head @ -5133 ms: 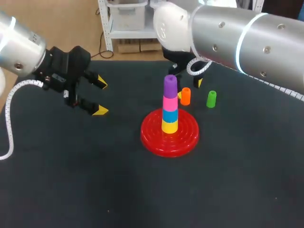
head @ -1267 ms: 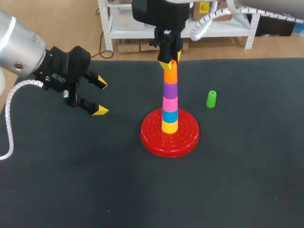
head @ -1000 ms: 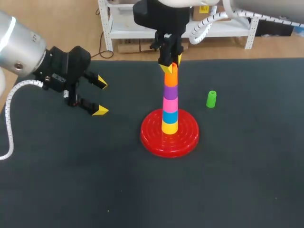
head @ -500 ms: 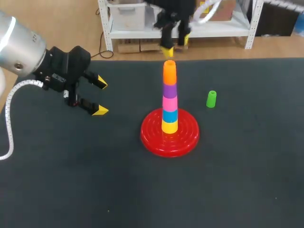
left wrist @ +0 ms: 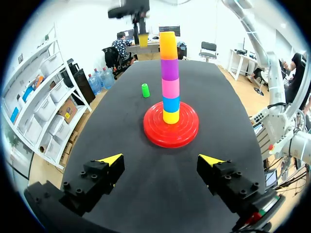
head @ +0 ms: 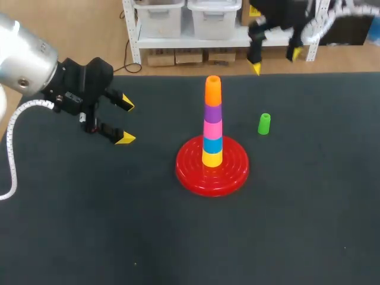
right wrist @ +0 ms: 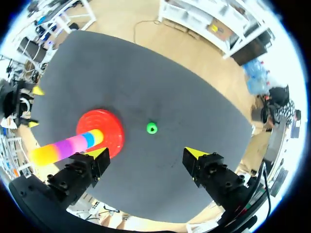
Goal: Pick up and stack the cylinders on the red base in this order: pink,purple,orange,green
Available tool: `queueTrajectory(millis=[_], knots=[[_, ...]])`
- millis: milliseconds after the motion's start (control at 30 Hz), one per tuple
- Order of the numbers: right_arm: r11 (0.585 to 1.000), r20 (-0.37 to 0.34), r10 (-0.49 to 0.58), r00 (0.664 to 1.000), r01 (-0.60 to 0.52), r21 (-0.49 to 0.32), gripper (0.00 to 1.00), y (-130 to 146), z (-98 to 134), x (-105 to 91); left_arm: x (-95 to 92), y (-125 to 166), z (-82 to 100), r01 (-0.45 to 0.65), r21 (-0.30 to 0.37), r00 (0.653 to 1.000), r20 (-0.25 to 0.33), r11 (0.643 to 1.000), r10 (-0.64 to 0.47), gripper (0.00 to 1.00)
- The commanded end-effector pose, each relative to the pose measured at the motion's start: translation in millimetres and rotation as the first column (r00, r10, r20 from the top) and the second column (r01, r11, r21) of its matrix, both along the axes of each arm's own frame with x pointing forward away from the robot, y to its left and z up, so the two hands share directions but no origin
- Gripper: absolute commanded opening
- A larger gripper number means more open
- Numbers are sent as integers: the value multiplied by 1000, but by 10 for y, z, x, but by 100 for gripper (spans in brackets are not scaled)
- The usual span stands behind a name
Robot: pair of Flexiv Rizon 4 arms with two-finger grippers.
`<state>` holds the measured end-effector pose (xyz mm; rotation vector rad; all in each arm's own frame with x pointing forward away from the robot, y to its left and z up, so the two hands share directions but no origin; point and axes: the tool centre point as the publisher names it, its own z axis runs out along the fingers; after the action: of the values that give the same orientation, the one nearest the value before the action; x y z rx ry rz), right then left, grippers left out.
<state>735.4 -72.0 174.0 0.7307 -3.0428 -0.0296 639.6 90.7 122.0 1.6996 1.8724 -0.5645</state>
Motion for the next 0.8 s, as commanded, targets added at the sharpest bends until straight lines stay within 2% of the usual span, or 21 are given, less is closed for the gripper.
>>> queueTrajectory(millis=[33, 167, 400, 800], knots=[[999, -66, -15, 998, 13, -34, 100, -89, -737, 132, -6, 3, -5, 0, -1, 1000, 2, 1000, 0, 100], [999, -136, -20, 991, 14, -49, 100, -124, -1092, 84, -6, 3, -5, 0, -1, 1000, 2, 1000, 0, 100], [999, -146, -5, 989, -3, -55, 100, -104, -1307, -13, -6, 3, -5, 0, -1, 1000, 2, 1000, 0, 100], [998, -151, -10, 988, 0, -66, 100, -81, -1399, 2, -6, 3, -5, 0, -1, 1000, 2, 1000, 0, 100]])
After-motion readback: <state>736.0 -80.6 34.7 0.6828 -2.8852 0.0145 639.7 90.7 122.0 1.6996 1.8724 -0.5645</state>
